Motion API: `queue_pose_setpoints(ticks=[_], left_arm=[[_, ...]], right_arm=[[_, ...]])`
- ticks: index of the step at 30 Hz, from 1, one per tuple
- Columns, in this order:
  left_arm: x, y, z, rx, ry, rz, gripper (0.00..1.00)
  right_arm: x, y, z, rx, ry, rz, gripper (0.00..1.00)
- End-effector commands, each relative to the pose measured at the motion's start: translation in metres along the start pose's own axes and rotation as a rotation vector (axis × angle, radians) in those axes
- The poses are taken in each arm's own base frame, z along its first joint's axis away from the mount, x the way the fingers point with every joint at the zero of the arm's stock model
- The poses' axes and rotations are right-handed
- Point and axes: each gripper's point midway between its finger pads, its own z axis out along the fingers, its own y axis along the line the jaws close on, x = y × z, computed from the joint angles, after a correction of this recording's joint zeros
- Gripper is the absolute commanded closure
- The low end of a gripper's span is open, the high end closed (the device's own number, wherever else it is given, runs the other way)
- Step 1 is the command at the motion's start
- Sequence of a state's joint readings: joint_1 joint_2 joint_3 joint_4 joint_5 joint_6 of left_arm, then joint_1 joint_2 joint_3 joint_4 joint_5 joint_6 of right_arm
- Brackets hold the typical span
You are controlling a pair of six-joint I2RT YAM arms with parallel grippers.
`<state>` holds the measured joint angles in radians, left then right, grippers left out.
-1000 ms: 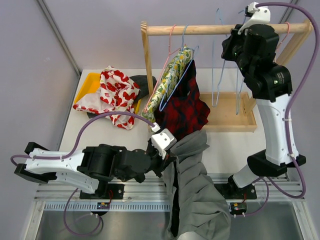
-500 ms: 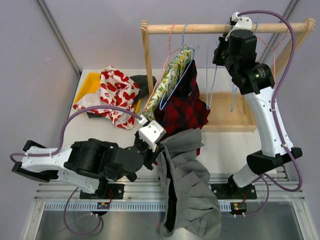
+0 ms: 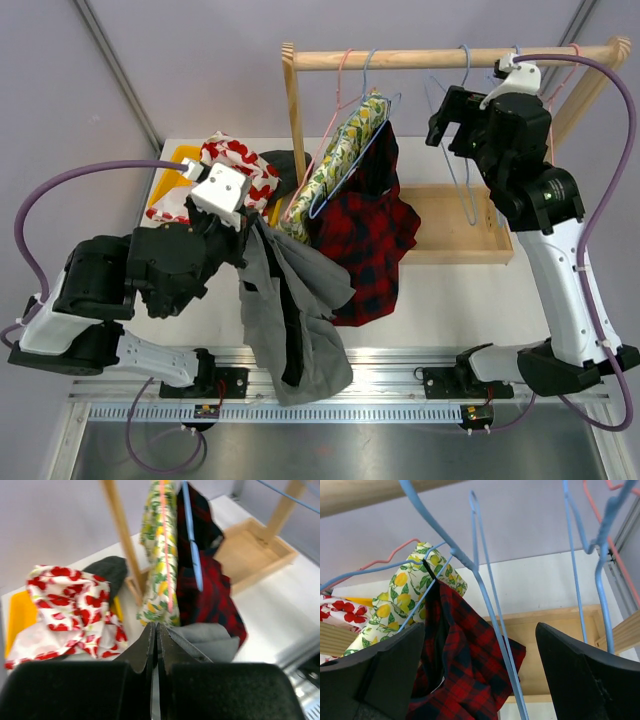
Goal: Remove the skirt from the hanger
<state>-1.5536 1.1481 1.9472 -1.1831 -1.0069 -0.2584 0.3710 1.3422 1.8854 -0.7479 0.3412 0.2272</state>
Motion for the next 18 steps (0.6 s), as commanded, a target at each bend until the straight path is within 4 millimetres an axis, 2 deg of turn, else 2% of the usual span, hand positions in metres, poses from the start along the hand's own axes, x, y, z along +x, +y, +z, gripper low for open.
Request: queue_pose_setpoints(ticks=[1,3,4,6,8,10,12,13,14,15,17,18], left_arm=[[-0.026,0.035,0.001,-0.106,-0.051,0.060,1.00],[-0.040,0.051,-0.002,-0.142,-0.085,0.067,1.00],[-0.044,0.066,-0.003,-0.192,-0.090,0.104,1.00],[-0.054,0.075,-0.001,-0.224,-0.116,0.107,1.00],[-0.057,0.089,0.004,-0.288,-0.113,0.154,1.00],[-0.055,0.101,0.016,-0.354,-0.098,0.171,1.00],[-0.057,0.102,0.029,-0.345,-0.099,0.174,1.00],[-0.058,0.115,0.035,-0.394,-0.086,0.178,1.00],[-0.064,0.118,0.041,-0.394,-0.102,0.169,1.00],[-0.065,0.137,0.043,-0.457,-0.094,0.163,1.00],[-0.081,0.154,0.054,-0.519,-0.111,0.156,1.00],[-0.087,0.174,0.054,-0.598,-0.115,0.149,1.00]], right_arm=[[-0.023,-0.012,-0.026,0.021,-0.077,0.017,0.01],[-0.028,-0.015,-0.037,0.021,-0.096,0.023,0.01],[-0.028,-0.016,-0.039,0.020,-0.099,0.024,0.00],[-0.030,-0.019,-0.049,0.018,-0.111,0.030,0.01],[-0.029,-0.022,-0.053,0.022,-0.114,0.031,0.01],[-0.031,-0.025,-0.061,0.021,-0.127,0.036,0.01],[-0.030,-0.027,-0.067,0.020,-0.133,0.035,0.01],[-0.029,-0.029,-0.068,0.021,-0.133,0.035,0.01],[-0.025,-0.029,-0.068,0.021,-0.127,0.030,0.00],[-0.025,-0.030,-0.071,0.021,-0.130,0.031,0.00],[-0.021,-0.032,-0.072,0.021,-0.124,0.024,0.00],[-0.019,-0.033,-0.072,0.023,-0.122,0.025,0.00]])
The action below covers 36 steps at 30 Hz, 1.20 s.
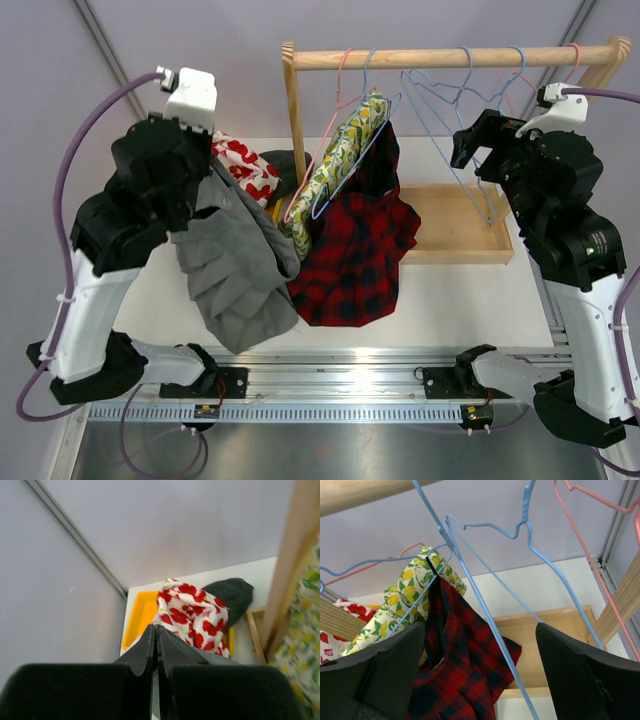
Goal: Remove the skirt from the hanger
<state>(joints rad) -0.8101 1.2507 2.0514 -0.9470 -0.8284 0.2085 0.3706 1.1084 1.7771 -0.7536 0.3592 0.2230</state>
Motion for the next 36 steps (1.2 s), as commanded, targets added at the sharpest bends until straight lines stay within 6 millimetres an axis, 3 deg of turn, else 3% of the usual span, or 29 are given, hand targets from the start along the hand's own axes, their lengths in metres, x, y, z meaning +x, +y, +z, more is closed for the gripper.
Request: queue_pose_setpoints(ticks=[1,5,7,9,10,14,18,21,22,24,25,30,31,32,33,34,36], left_arm=[[-0.049,0.033,0.031,-0.139,-0.112,-0.056,1.00],[-0.073,0.111,0.056,-0.377,-0.190,-0.272,1.00],[-0.091,0.124,0.064,-0.386,-0.283,-0.348,1.00],[-0.086,0.132,0.082,-0.414,-0.316,-0.344,1.00],[-0.100,0.137,0.086,-0.420,-0.394,-0.365,1.00],[-0.083,0.143,0.145,-0.439,-0.337,-0.371,1.00],[-0.012,0.110,0.216,-0.381,-0.135,-0.389,1.00],[0.038,0.077,0.246,-0.301,0.018,-0.386,1.00],[0.064,0.063,0.258,-0.270,0.078,-0.381,1.00],[0.091,0.049,0.268,-0.257,0.123,-0.389,1.00],[0.116,0.039,0.275,-0.243,0.159,-0.382,1.00],[0.171,0.026,0.292,-0.277,0.254,-0.369,1.00],[0.180,0.025,0.294,-0.288,0.273,-0.367,0.97],[0.193,0.022,0.300,-0.296,0.306,-0.363,0.85],[0.200,0.019,0.303,-0.290,0.325,-0.372,0.63],[0.212,0.013,0.302,-0.271,0.375,-0.368,0.30],[0.215,0.009,0.301,-0.246,0.409,-0.393,0.01]], right_arm=[[0.005,-0.010,0.001,0.040,-0.003,-0.016,0.01],[0.013,-0.007,-0.001,0.016,0.013,0.006,0.01],[0.020,-0.002,0.000,-0.005,0.033,0.021,0.01],[0.027,0.005,0.000,-0.046,0.060,0.033,0.00],[0.034,0.006,0.000,-0.051,0.079,0.042,0.01],[0.052,0.012,-0.004,-0.096,0.122,0.082,0.01],[0.074,0.019,-0.005,-0.147,0.163,0.111,0.03],[0.079,0.023,-0.006,-0.169,0.177,0.123,0.04],[0.080,0.024,-0.007,-0.175,0.183,0.123,0.05],[0.078,0.026,-0.010,-0.193,0.183,0.119,0.05],[0.077,0.026,-0.013,-0.200,0.180,0.114,0.05],[0.071,0.028,-0.026,-0.249,0.150,0.092,0.05],[0.067,0.030,-0.031,-0.271,0.136,0.086,0.05],[0.066,0.036,-0.036,-0.311,0.134,0.083,0.04],[0.063,0.038,-0.036,-0.328,0.120,0.073,0.04],[0.059,0.045,-0.043,-0.382,0.111,0.065,0.04],[0.049,0.060,-0.053,-0.476,0.095,0.062,0.03]])
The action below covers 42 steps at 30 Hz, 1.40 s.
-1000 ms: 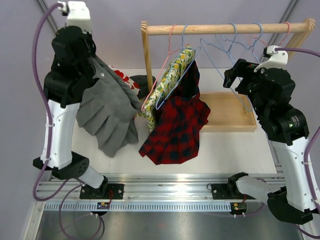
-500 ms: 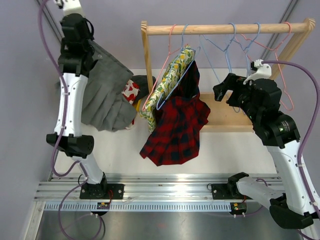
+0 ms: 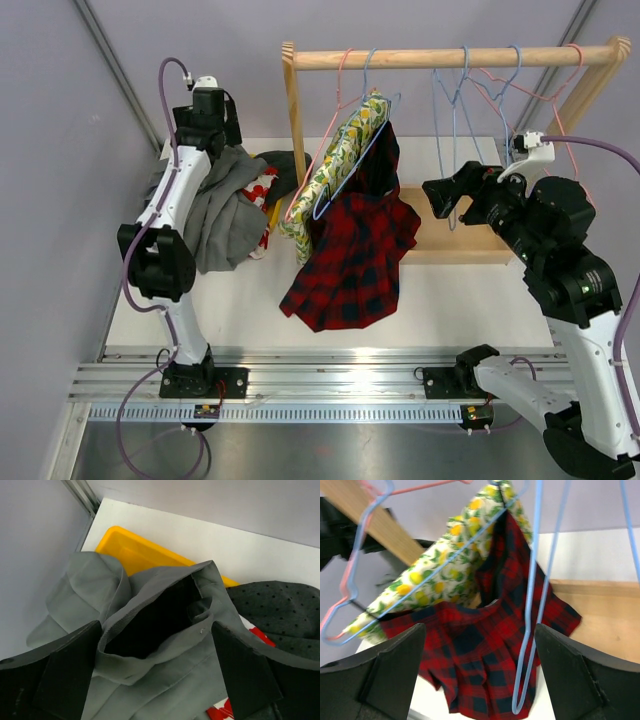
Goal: Remove the skirt from the hanger
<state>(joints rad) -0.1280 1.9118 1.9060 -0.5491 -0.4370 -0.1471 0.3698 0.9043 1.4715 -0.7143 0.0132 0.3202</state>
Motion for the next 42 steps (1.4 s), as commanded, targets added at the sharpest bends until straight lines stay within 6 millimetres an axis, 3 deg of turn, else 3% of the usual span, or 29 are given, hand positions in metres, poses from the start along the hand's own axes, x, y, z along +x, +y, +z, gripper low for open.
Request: queue_pose_setpoints(ticks=[1,5,6,9,10,12,13,14,20,24,28,33,40,42], left_arm=[[-0.018,0.002,-0.010,0.022,-0.023,-0.085,0.01],[-0.017,0.008,-0.057,0.064,-0.087,-0.112,0.01],[-0.014,0.015,-0.079,0.071,-0.104,-0.122,0.01],[-0.004,0.017,-0.116,0.105,-0.118,-0.116,0.01],[0.006,0.023,-0.136,0.117,-0.122,-0.114,0.01],[0.021,0.018,-0.159,0.155,-0.114,-0.087,0.01],[0.031,0.023,-0.176,0.175,-0.118,-0.086,0.01],[0.039,0.017,-0.187,0.205,-0.108,-0.081,0.01],[0.107,0.040,-0.246,0.266,-0.034,-0.048,0.01],[0.151,0.059,-0.266,0.294,0.003,-0.063,0.01],[0.177,0.066,-0.275,0.331,0.013,-0.092,0.01],[0.173,0.066,-0.280,0.365,-0.046,-0.123,0.01],[0.179,0.063,-0.273,0.351,-0.030,-0.117,0.01],[0.178,0.064,-0.275,0.355,-0.042,-0.124,0.01]], right_arm=[[-0.023,0.036,-0.009,-0.192,-0.062,-0.051,0.03],[-0.044,0.062,-0.013,-0.292,-0.066,-0.041,0.03],[-0.058,0.070,-0.017,-0.319,-0.099,-0.037,0.03],[-0.072,0.086,-0.004,-0.376,-0.100,-0.025,0.05],[-0.069,0.086,0.013,-0.375,-0.072,-0.020,0.05],[-0.074,0.091,0.027,-0.386,-0.068,-0.014,0.06],[-0.066,0.088,0.050,-0.372,-0.030,-0.006,0.06],[-0.063,0.088,0.060,-0.371,-0.013,-0.003,0.08],[-0.047,0.094,0.121,-0.344,0.067,0.027,0.09],[-0.044,0.105,0.139,-0.351,0.089,0.043,0.11],[-0.036,0.110,0.150,-0.345,0.101,0.055,0.11],[-0.036,0.106,0.147,-0.315,0.097,0.065,0.12],[-0.058,0.084,0.118,-0.185,0.025,0.050,0.12],[-0.060,0.086,0.116,-0.193,0.019,0.059,0.12]])
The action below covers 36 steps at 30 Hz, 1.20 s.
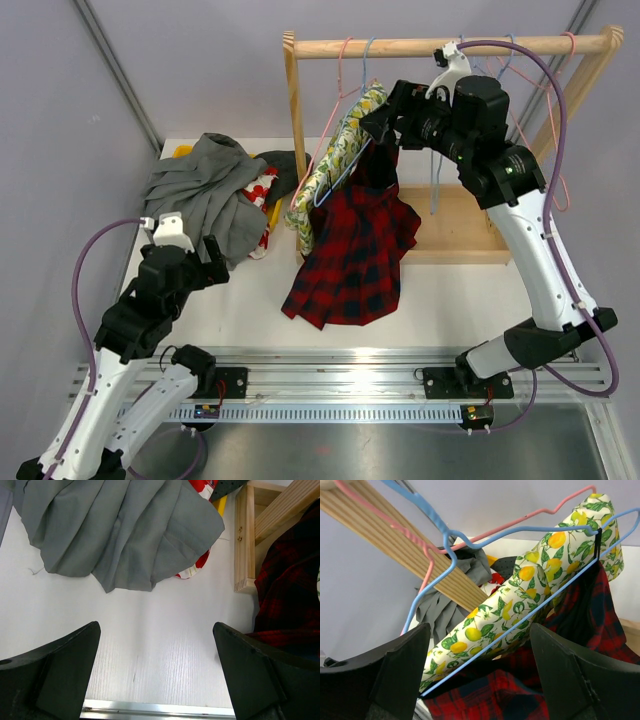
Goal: Remove the skirt from the hanger
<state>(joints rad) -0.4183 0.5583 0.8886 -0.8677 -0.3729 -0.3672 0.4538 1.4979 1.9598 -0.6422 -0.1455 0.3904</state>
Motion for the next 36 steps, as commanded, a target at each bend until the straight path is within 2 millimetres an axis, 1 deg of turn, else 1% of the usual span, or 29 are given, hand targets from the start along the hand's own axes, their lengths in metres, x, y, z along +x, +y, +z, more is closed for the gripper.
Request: queue_pose_setpoints(ticks=[1,2,3,4,5,7,8,9,10,11,12,13,14,15,17,18,20,21,23,24,26,27,29,30,31,32,33,34,36], left_arm=[[-0.012,-0.007,-0.002,0.035,-0.057,-0.031,0.01],[-0.012,-0.006,-0.002,0.034,-0.060,-0.035,0.01],[-0.012,-0.006,-0.002,0.030,-0.060,-0.034,0.01],[-0.012,-0.006,-0.002,0.031,-0.061,-0.033,0.01],[-0.012,-0.006,-0.001,0.029,-0.060,-0.033,0.01],[-0.012,-0.005,-0.001,0.025,-0.058,-0.034,0.01],[-0.012,-0.005,0.000,0.025,-0.056,-0.034,0.01],[-0.012,-0.005,0.000,0.024,-0.059,-0.036,0.01],[-0.012,-0.004,0.000,0.023,-0.058,-0.037,0.01],[-0.012,-0.004,0.000,0.022,-0.059,-0.037,0.01],[-0.013,-0.004,-0.001,0.025,-0.062,-0.038,0.01],[-0.012,-0.003,0.000,0.022,-0.062,-0.041,0.01],[-0.013,-0.003,-0.001,0.023,-0.066,-0.042,0.01],[-0.013,-0.003,0.000,0.024,-0.065,-0.042,0.01],[-0.014,-0.001,0.000,0.018,-0.070,-0.048,0.01],[-0.013,-0.002,0.000,0.021,-0.068,-0.048,0.01],[-0.014,-0.001,0.000,0.020,-0.071,-0.049,0.01],[-0.014,-0.001,-0.001,0.022,-0.072,-0.050,0.01],[-0.014,-0.001,-0.001,0.023,-0.074,-0.050,0.01],[-0.015,-0.002,-0.001,0.025,-0.075,-0.050,0.01],[-0.014,-0.002,0.000,0.024,-0.072,-0.048,0.01],[-0.014,-0.001,0.000,0.024,-0.074,-0.049,0.01],[-0.014,-0.001,0.000,0.022,-0.074,-0.051,0.01],[-0.014,-0.001,0.000,0.024,-0.073,-0.049,0.01],[-0.014,-0.001,0.000,0.024,-0.073,-0.050,0.01],[-0.015,-0.001,0.000,0.023,-0.075,-0.051,0.01],[-0.014,-0.001,0.000,0.023,-0.074,-0.052,0.01],[-0.014,-0.001,0.000,0.022,-0.073,-0.051,0.01],[-0.014,-0.001,0.000,0.021,-0.073,-0.050,0.01]], right_arm=[[-0.031,0.016,-0.029,-0.012,-0.100,-0.002,0.12],[-0.035,0.021,-0.029,-0.030,-0.104,0.011,0.12],[-0.032,0.022,-0.022,-0.039,-0.090,0.020,0.12],[-0.031,0.027,-0.020,-0.062,-0.080,0.027,0.13],[-0.036,0.032,-0.020,-0.078,-0.090,0.036,0.14],[-0.033,0.038,-0.011,-0.094,-0.077,0.042,0.14],[-0.037,0.045,-0.011,-0.112,-0.087,0.043,0.14],[-0.038,0.049,-0.009,-0.119,-0.088,0.042,0.15],[-0.035,0.049,-0.002,-0.115,-0.080,0.044,0.15],[-0.037,0.058,-0.003,-0.133,-0.085,0.039,0.15],[-0.033,0.058,0.006,-0.130,-0.072,0.040,0.16],[-0.032,0.061,0.009,-0.129,-0.070,0.038,0.17],[-0.032,0.067,0.009,-0.140,-0.069,0.035,0.18],[-0.027,0.068,0.016,-0.140,-0.056,0.034,0.19],[-0.025,0.072,0.019,-0.139,-0.052,0.031,0.22],[-0.021,0.074,0.022,-0.141,-0.043,0.029,0.25],[-0.018,0.073,0.025,-0.125,-0.039,0.028,0.28],[-0.018,0.073,0.024,-0.124,-0.040,0.028,0.33],[-0.017,0.069,0.024,-0.107,-0.039,0.023,0.38],[-0.018,0.070,0.020,-0.105,-0.045,0.021,0.46],[-0.017,0.064,0.019,-0.079,-0.047,0.020,0.52],[-0.020,0.062,0.013,-0.067,-0.062,0.017,0.57],[-0.018,0.059,0.011,-0.051,-0.060,0.018,0.61],[-0.021,0.058,0.005,-0.048,-0.072,0.014,0.63],[-0.019,0.058,0.003,-0.047,-0.068,0.009,0.70],[-0.020,0.052,0.002,-0.020,-0.078,0.009,0.72],[-0.022,0.052,-0.003,-0.017,-0.087,0.007,0.75],[-0.022,0.050,-0.003,-0.006,-0.089,0.005,0.81],[-0.023,0.047,-0.007,0.007,-0.094,0.002,0.87]])
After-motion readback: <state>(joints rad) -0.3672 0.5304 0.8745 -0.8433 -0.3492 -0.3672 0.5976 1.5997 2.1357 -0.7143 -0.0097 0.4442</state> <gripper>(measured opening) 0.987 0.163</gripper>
